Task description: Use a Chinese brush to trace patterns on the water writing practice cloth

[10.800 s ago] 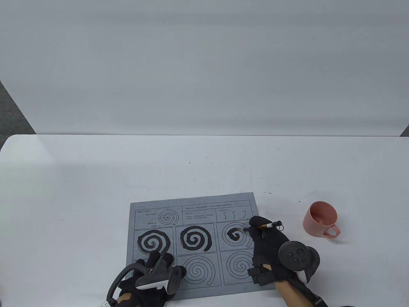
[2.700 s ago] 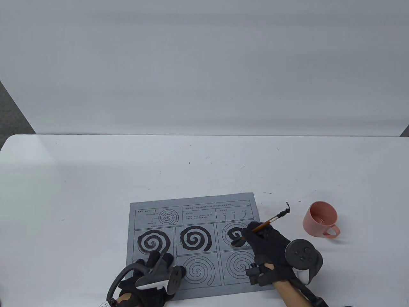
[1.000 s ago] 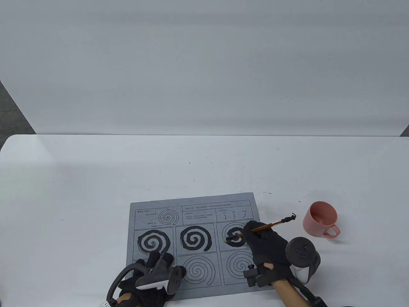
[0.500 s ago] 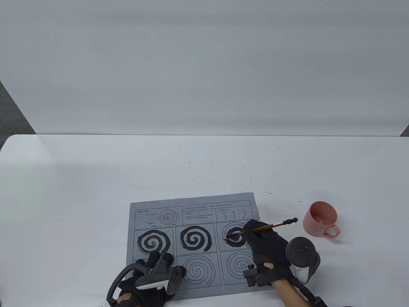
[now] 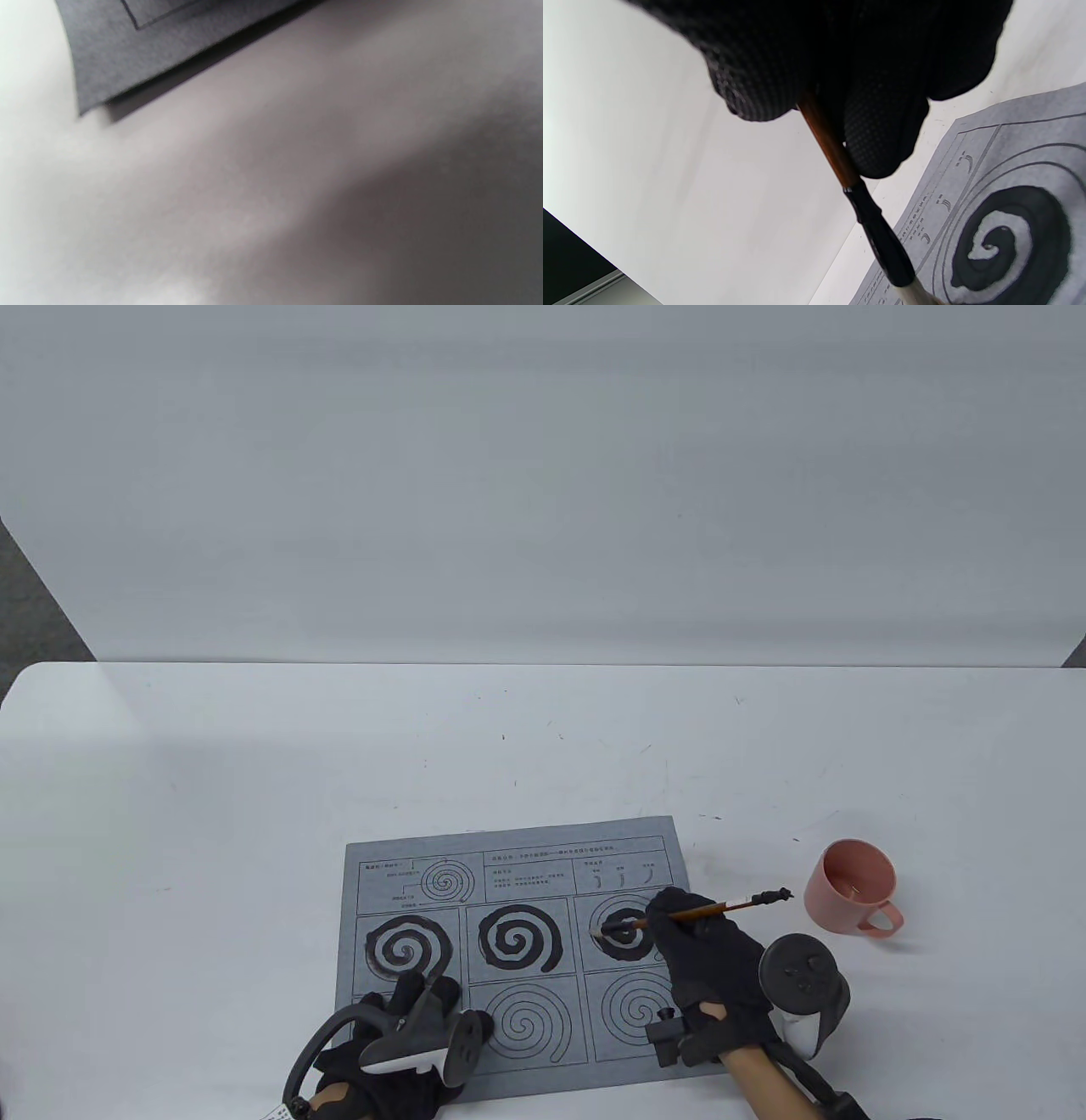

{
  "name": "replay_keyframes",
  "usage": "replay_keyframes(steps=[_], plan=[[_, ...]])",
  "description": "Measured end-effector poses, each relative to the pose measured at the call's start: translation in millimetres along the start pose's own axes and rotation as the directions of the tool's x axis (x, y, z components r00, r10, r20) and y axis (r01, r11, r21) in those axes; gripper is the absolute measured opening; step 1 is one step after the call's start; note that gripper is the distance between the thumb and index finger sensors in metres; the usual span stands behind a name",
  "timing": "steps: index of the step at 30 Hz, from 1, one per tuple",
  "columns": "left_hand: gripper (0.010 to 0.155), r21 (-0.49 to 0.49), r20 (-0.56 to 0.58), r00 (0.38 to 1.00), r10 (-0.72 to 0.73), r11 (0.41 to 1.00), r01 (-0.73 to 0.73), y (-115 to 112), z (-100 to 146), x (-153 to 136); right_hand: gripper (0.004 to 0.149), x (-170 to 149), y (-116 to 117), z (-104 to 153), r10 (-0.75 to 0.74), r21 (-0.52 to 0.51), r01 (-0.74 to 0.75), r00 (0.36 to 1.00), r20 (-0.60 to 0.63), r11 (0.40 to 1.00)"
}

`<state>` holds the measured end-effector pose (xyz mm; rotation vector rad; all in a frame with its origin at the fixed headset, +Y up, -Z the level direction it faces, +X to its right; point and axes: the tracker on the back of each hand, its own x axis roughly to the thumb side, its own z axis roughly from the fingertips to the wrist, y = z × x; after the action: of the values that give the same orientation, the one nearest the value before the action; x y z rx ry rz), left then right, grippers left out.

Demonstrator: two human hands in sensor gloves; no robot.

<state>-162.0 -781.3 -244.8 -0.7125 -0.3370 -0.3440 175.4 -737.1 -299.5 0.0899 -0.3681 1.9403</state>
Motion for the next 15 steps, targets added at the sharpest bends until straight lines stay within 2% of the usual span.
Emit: replay_keyframes(steps=[15], plan=[[0.074, 0.000, 0.000, 1.000, 0.000, 1.000, 0.000, 0.0, 0.0, 0.0, 0.038, -1.4, 0.2, -0.2, 0.010, -0.003, -0.010, 1.000, 0.004, 1.000]])
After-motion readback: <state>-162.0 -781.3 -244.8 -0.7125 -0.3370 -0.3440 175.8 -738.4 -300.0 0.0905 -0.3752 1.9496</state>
